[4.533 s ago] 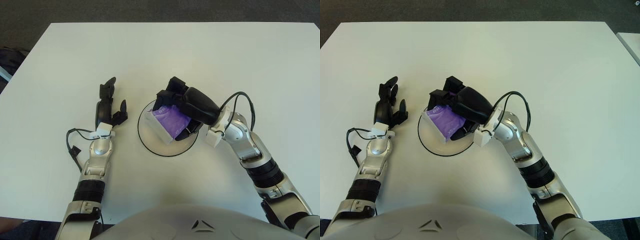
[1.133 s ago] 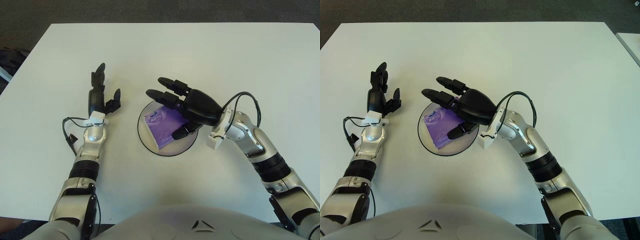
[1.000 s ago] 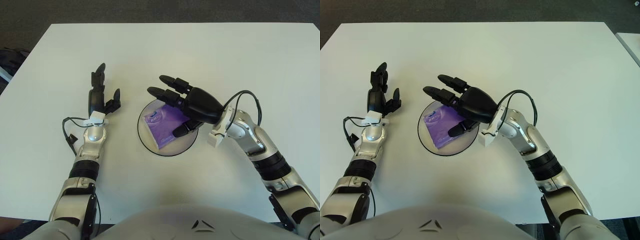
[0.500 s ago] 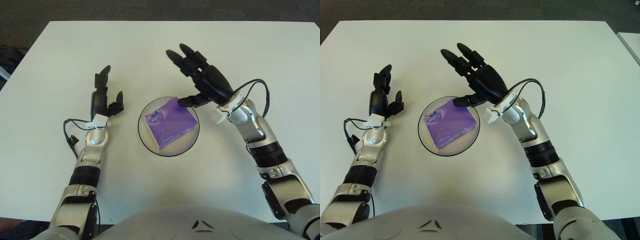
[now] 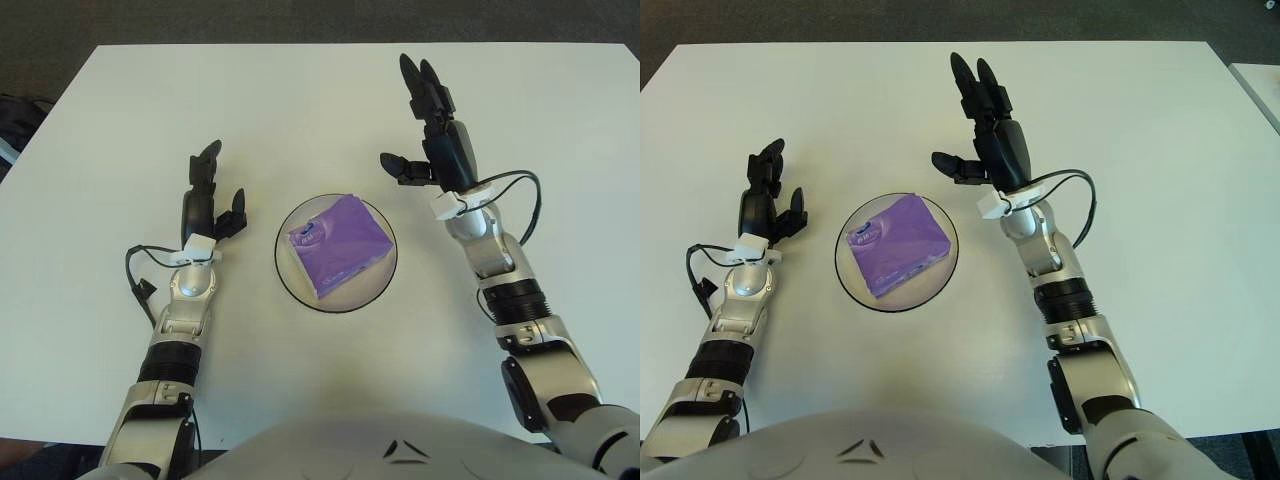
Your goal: Put the tissue paper into the plate.
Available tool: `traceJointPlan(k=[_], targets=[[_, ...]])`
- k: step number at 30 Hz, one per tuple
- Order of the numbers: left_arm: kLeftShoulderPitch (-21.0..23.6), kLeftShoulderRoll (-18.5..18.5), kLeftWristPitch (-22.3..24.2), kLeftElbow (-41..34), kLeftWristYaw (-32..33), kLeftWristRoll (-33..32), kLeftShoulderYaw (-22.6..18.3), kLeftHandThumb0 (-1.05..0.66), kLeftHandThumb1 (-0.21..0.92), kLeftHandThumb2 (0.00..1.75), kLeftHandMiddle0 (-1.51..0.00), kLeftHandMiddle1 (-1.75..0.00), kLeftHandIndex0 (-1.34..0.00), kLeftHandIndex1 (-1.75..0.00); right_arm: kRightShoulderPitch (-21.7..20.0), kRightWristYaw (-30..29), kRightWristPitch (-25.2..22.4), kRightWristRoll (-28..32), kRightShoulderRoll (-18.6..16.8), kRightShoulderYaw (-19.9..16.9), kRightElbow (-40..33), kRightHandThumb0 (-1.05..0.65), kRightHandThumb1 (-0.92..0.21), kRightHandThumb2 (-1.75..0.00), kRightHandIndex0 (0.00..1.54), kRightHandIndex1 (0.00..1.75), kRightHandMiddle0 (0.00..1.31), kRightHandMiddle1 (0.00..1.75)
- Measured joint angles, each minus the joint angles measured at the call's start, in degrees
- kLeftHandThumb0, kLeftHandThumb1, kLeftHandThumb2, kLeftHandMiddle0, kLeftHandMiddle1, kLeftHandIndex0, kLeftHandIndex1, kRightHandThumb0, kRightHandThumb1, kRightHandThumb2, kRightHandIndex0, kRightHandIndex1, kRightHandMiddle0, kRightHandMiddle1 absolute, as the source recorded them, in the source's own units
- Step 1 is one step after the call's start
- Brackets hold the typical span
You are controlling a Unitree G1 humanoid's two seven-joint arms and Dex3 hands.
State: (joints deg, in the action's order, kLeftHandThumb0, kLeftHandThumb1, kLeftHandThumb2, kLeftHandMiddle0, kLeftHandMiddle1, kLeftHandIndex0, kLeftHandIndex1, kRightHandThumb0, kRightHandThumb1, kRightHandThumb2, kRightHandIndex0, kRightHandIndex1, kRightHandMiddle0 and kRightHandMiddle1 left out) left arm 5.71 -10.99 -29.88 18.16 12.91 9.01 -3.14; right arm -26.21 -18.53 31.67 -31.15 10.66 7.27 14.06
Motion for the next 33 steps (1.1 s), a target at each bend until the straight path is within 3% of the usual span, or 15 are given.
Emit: traceJointPlan(k=[9,16,17,33], targets=[[-1.80,0.61,1.50,-2.33,-0.25,0.32,0.13,-0.71,0.92,0.74,-0.29,-0.06,0.00,-0.74,1.27,-2.68,0.00,4.05,-3.97,-1.26,2.05,-1.01,-0.92,-0.82,0.00,0.00,0.00,0.00],[-2.35,0.73,1.89,-2.65,-0.81,0.30,0.13,-0.70,0.92,0.74,-0.29,-0.06,0.00,-0.74,5.20,-2.85,-1.33,5.74,-5.82,-1.47,1.94,-1.01,-0.92,-0.85,0.00,0.00,0.00,0.00],[-2.53,0.73,1.89,-2.75,-0.84,0.31,0.11,-0.70,0.92,0.75,-0.29,-0.06,0.00,-0.75,7.59,-2.52,-2.81,5.99,-6.78,-1.36,1.94,-1.01,-0.92,-0.86,0.00,0.00,0.00,0.00],[-3.72,1.24,2.05,-4.05,-0.83,0.45,0.11,-0.69,0.92,0.75,-0.30,-0.06,0.00,-0.71,12.59,-0.18,-5.69,10.44,-10.06,-0.88,4.12,-0.94,-0.92,-0.89,0.02,0.01,0.00,0.00]])
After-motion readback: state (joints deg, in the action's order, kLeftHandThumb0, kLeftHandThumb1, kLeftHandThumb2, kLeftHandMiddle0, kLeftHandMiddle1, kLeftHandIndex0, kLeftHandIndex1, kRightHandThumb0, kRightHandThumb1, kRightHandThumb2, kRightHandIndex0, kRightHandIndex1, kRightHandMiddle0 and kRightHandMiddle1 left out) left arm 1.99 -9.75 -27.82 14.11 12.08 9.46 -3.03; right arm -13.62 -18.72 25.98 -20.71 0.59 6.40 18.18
